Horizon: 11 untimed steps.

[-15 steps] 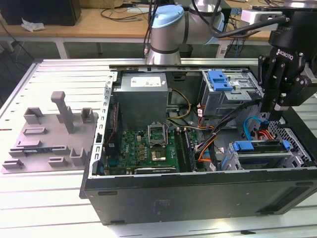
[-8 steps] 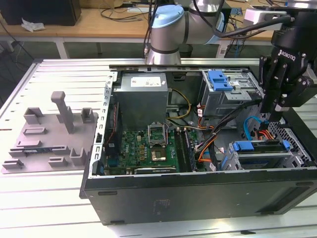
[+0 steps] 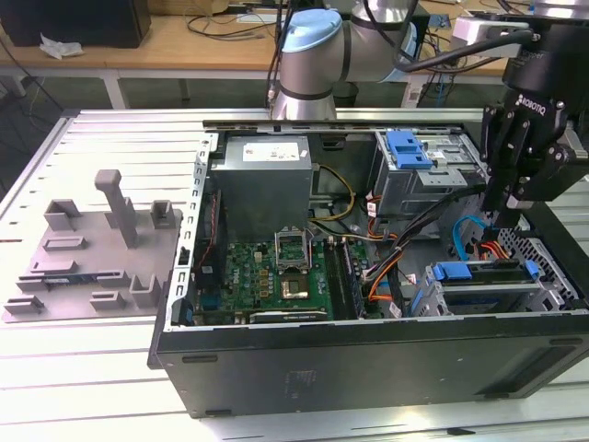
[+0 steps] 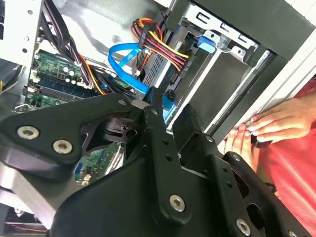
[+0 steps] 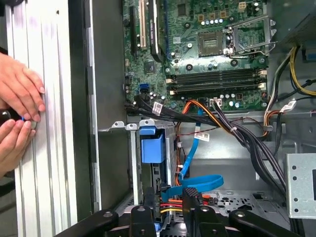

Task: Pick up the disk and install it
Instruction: 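Insert the second disk wire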

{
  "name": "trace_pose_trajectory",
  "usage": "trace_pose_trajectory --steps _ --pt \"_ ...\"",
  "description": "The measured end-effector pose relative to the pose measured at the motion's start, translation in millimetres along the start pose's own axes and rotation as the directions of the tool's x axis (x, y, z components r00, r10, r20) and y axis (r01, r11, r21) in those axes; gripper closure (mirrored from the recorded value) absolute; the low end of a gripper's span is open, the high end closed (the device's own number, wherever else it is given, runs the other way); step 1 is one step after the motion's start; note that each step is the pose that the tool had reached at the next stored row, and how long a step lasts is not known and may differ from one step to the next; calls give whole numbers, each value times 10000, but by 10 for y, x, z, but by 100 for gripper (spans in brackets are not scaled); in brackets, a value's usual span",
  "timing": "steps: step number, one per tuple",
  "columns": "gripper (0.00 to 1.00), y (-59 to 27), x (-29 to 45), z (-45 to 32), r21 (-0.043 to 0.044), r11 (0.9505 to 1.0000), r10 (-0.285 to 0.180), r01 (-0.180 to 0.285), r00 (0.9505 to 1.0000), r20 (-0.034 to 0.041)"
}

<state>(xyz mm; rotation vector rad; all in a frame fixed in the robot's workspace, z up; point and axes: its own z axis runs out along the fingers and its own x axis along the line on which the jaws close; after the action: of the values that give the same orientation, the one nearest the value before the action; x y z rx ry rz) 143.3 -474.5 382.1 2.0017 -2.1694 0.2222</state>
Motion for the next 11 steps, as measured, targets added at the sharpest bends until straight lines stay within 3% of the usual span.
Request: trace_pose_trajectory --steps 5,11 --pt "64 -5 20 15 -31 9999 131 -131 9999 2" --pt "64 -17 96 45 -33 9999 131 -131 9999 3"
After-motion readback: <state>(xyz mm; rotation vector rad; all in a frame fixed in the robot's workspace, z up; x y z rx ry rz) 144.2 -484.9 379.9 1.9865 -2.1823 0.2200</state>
